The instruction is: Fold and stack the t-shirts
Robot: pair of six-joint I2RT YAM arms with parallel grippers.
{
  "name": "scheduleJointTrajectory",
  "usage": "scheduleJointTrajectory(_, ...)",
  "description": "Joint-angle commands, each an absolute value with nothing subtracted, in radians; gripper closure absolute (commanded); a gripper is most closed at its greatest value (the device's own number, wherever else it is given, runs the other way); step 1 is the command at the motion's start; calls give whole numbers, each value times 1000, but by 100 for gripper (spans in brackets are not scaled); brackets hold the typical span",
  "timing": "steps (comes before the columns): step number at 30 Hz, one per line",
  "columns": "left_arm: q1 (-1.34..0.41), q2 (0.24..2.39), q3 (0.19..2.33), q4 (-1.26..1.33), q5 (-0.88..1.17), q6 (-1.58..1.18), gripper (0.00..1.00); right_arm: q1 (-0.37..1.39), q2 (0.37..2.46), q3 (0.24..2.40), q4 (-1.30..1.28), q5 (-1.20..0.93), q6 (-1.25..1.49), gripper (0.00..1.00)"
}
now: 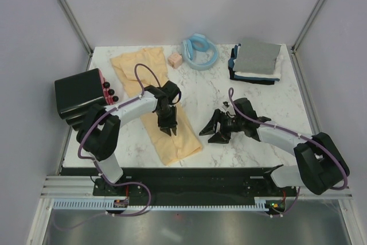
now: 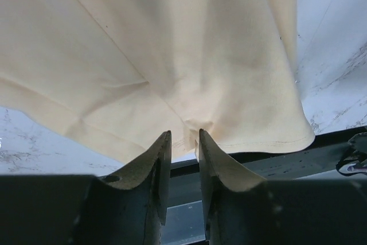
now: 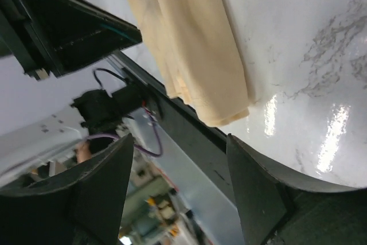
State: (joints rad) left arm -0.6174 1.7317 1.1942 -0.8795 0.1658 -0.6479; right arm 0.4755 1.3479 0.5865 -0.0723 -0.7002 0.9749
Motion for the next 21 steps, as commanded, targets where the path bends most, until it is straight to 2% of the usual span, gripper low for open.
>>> scheduleJointTrajectory(1, -611, 1707, 1223, -854, 143, -577, 68, 462, 1312, 465, 195, -694, 1323, 27)
scheduleJointTrajectory(5, -600, 1681, 1216, -862, 137, -552, 68, 465, 1246, 445, 89, -631, 1371, 28)
scheduleJointTrajectory(6, -594, 1677, 1215, -862, 138, -546, 68, 463, 1218, 422, 118, -630, 1405, 28)
scheduleJointTrajectory(10, -583, 1672, 1204, -864, 138, -522, 68, 480, 1108, 217, 407, -540, 1815, 29)
scheduleJointTrajectory(13, -572, 1672, 1193, -864, 146, -505, 69, 506, 1055, 118, 496, -457, 1946, 29)
scheduleJointTrajectory(17, -560, 1655, 1184, -865, 146, -471, 69, 548, 996, 173, 339, -368, 1900, 30)
scheduleJointTrajectory(21, -543, 1654, 1178, -862, 143, -449, 69, 555, 1156, 333, 169, -425, 1647, 29)
